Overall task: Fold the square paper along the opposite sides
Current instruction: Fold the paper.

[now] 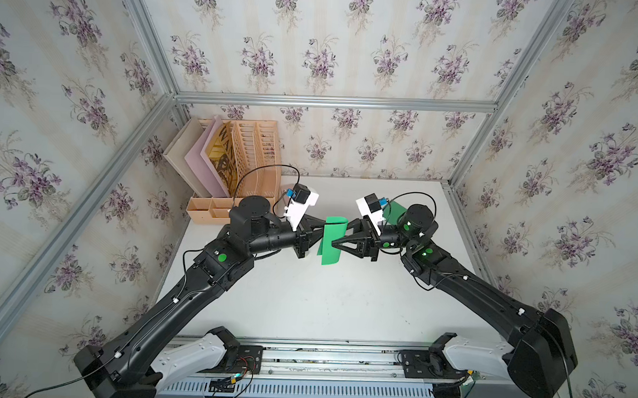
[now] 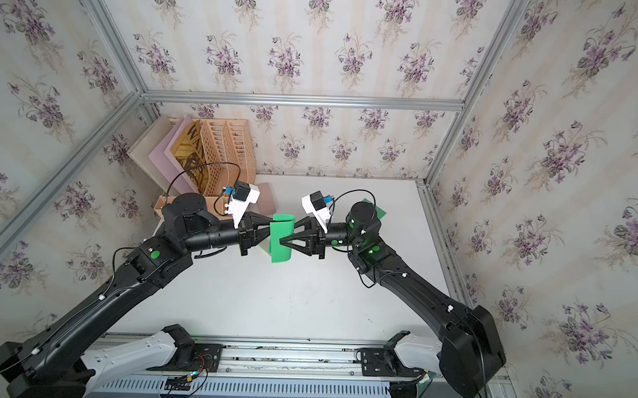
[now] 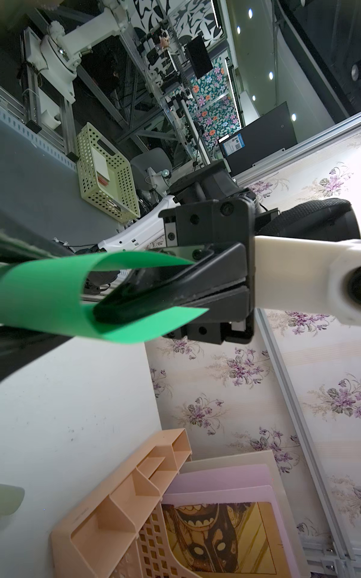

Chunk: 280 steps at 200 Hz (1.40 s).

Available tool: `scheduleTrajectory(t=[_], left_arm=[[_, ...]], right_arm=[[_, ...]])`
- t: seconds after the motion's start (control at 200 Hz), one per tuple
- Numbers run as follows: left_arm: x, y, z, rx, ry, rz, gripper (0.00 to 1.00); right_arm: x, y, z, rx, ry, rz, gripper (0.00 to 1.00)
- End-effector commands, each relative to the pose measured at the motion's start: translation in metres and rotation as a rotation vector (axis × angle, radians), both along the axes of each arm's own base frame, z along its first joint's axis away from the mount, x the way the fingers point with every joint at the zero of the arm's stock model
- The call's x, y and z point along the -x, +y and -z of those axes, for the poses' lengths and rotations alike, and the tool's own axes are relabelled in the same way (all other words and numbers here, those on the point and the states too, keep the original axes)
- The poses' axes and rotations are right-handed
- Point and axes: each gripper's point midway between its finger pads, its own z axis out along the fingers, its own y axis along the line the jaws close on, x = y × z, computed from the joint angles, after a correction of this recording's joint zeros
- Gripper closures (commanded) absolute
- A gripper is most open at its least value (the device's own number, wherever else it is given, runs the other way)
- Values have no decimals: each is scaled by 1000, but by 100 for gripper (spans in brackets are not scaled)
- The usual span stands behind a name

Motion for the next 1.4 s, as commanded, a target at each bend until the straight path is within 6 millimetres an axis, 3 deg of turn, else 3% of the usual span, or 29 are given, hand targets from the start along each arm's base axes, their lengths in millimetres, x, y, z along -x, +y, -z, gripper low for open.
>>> scheduleTrajectory(t=[0.0, 1.394], left_arm=[[1, -1, -4, 12, -22, 10, 100], [3, 0, -2, 20, -28, 16, 100]], right_arm=[[1, 0, -8, -23, -36, -3, 67], [1, 1, -6, -22, -32, -12, 76]])
